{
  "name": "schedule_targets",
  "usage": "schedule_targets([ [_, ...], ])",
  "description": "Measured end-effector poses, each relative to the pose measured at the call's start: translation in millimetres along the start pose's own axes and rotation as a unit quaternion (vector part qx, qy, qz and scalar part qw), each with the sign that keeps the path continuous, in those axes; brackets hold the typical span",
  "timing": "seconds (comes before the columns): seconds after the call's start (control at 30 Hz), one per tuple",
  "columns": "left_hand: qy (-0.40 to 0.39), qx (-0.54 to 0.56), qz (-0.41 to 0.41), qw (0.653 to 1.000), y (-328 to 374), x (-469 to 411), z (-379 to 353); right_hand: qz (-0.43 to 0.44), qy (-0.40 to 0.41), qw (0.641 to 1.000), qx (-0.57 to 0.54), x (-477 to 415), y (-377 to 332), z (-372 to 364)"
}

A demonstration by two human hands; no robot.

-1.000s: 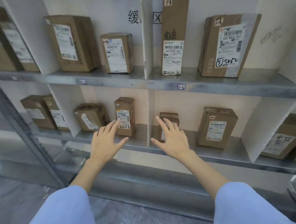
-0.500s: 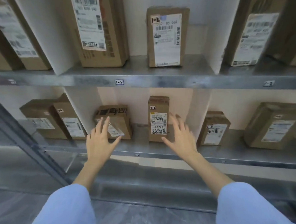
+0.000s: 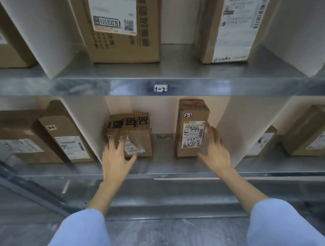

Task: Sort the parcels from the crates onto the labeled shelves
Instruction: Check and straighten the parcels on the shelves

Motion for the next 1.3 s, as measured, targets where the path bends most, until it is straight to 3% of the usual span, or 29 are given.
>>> schedule_targets([
  [0.47,0.026,0.022,-0.007,0.999,-2,-3,-5,0.029,0.015,0.999,0.005,2,-8,-13],
  [0.83,-0.039,-0.057,-0.019,0.997,10,-14,28,0.071,0.023,0.996,0.038,9,-18,40],
  [1.07,0.021,-0.073,-0.069,0.995,60,-18,96,0.121,0.026,0.99,0.07,6,-45,113],
  [1.3,0.157,-0.066,-0.131,0.977,123,-40,190,0.192,0.13,0.972,0.047,4,-91,209],
])
Point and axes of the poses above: each hand's wrist, its own x-axis away from the middle knuckle, its own z-axis out of the back of the hand, y = z × x, the point moved 7 cm from there along -x, towards the middle knuckle, and after that the axes turned 11 degrees about y, right-handed, at the moved point
